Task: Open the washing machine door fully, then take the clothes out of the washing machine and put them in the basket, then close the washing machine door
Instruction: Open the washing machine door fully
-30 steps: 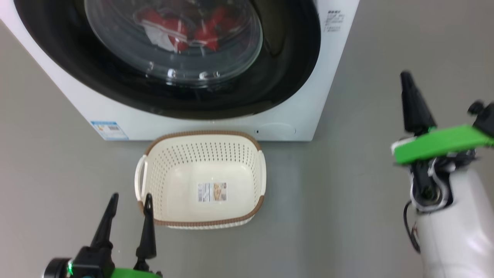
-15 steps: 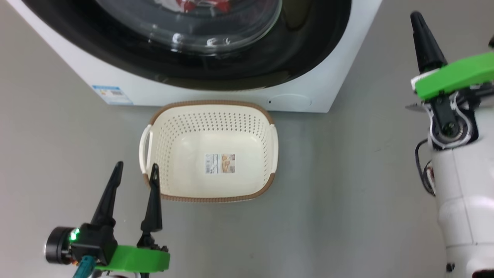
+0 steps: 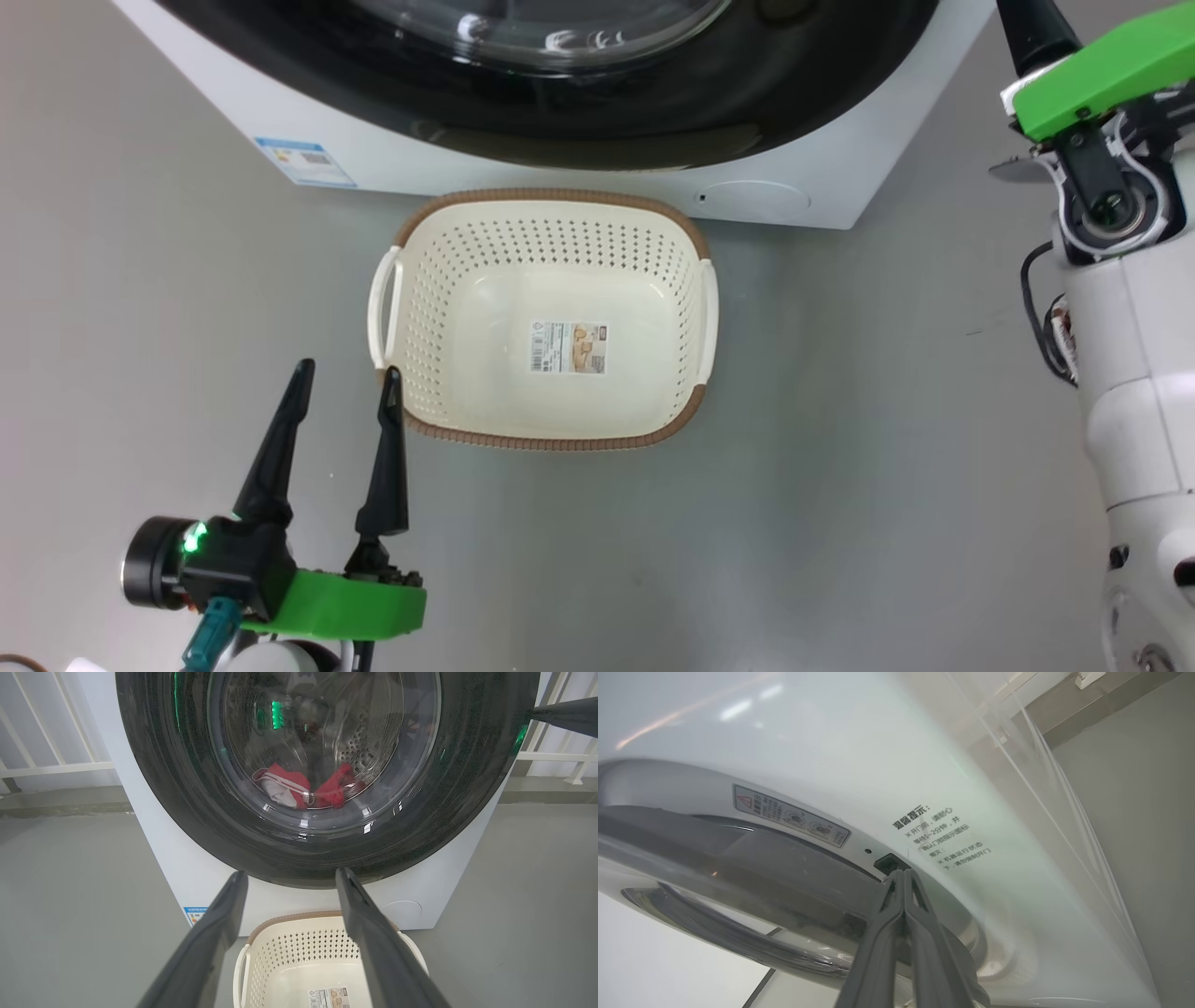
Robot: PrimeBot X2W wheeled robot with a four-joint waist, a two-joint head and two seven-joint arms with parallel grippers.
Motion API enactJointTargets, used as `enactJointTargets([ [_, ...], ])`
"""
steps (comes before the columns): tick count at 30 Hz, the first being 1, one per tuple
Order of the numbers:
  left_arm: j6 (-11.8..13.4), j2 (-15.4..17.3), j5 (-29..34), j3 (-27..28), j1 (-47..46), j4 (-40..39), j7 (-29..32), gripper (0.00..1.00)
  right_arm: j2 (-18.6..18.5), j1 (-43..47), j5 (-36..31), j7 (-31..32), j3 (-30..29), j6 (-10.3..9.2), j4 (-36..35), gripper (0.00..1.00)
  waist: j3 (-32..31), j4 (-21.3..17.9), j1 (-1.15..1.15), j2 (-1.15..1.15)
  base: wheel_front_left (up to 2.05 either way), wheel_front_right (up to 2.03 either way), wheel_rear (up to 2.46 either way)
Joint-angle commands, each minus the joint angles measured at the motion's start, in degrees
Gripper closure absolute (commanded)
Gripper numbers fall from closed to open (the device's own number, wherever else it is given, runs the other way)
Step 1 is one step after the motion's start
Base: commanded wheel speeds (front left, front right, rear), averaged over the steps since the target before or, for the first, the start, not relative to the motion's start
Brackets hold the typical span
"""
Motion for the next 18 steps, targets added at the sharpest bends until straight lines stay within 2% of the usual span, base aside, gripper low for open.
enactJointTargets([
  [1,-0.45,0.49,0.39,1.71,-1.14,-1.48,-0.44,0.0,0.19,-2.06,0.63,0.73,1.36,0.09,-0.75,1.0,0.89,0.87,0.0,0.0,0.0,0.0,0.0],
  [18,-1.35,-0.23,0.36,1.33,-1.81,-0.56,-0.44,0.0,-3.88,-8.98,2.75,6.62,6.88,0.09,3.59,1.0,1.48,2.44,0.0,0.0,0.0,0.0,0.0],
])
